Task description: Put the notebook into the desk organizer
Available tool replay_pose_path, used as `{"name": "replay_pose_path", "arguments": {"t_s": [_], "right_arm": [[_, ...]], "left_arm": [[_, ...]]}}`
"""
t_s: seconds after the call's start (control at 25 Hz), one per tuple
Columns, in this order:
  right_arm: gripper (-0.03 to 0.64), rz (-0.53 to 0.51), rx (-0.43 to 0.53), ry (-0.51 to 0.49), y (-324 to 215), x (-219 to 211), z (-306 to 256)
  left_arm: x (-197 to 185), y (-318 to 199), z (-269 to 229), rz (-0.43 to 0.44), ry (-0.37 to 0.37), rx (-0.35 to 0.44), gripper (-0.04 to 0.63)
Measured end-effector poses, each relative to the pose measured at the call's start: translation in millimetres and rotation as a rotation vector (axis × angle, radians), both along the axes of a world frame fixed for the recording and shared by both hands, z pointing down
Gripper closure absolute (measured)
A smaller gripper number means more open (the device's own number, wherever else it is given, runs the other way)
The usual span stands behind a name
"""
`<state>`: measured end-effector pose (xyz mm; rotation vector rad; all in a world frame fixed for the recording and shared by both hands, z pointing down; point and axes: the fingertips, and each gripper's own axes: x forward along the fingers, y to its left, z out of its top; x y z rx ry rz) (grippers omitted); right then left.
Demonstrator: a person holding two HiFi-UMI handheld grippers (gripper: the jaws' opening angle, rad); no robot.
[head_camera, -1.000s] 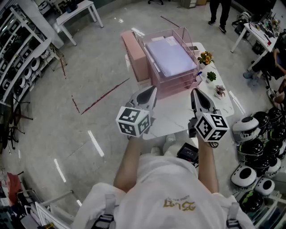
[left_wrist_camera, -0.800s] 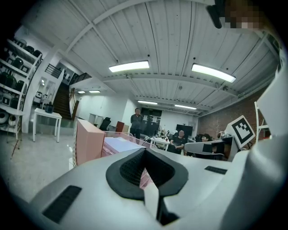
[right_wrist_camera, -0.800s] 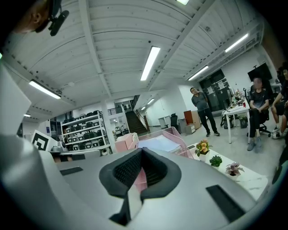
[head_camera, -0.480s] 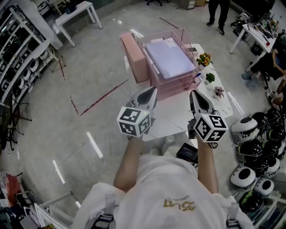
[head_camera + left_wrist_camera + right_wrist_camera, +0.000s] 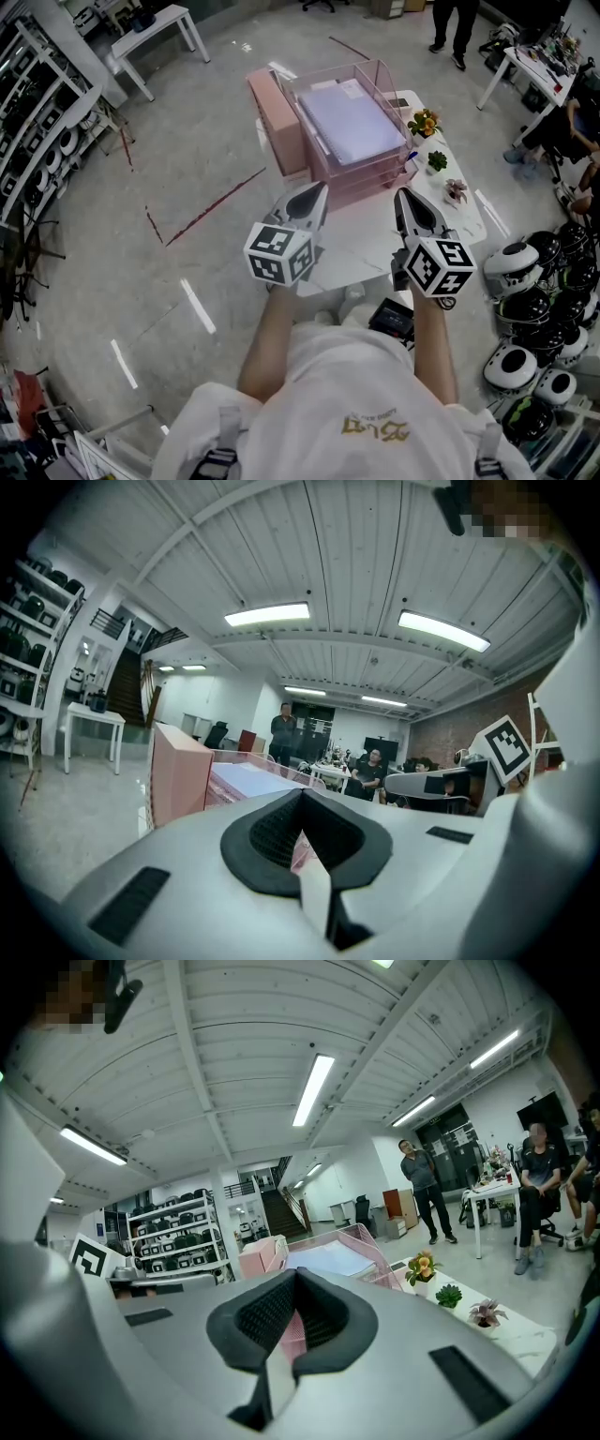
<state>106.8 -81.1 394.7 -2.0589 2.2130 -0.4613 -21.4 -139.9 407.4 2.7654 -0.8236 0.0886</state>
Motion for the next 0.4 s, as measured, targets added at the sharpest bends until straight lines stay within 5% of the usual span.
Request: {"name": "replay_pose_path", "arguments": {"t_s": [0.4], "right_arm": [[0.604,0.005,-0.001,-0.006,3.1,0.0,0.3]], "left_arm": [[0.9,3.2,2.8,0.013,-0.008,-0.002,0.579]]}}
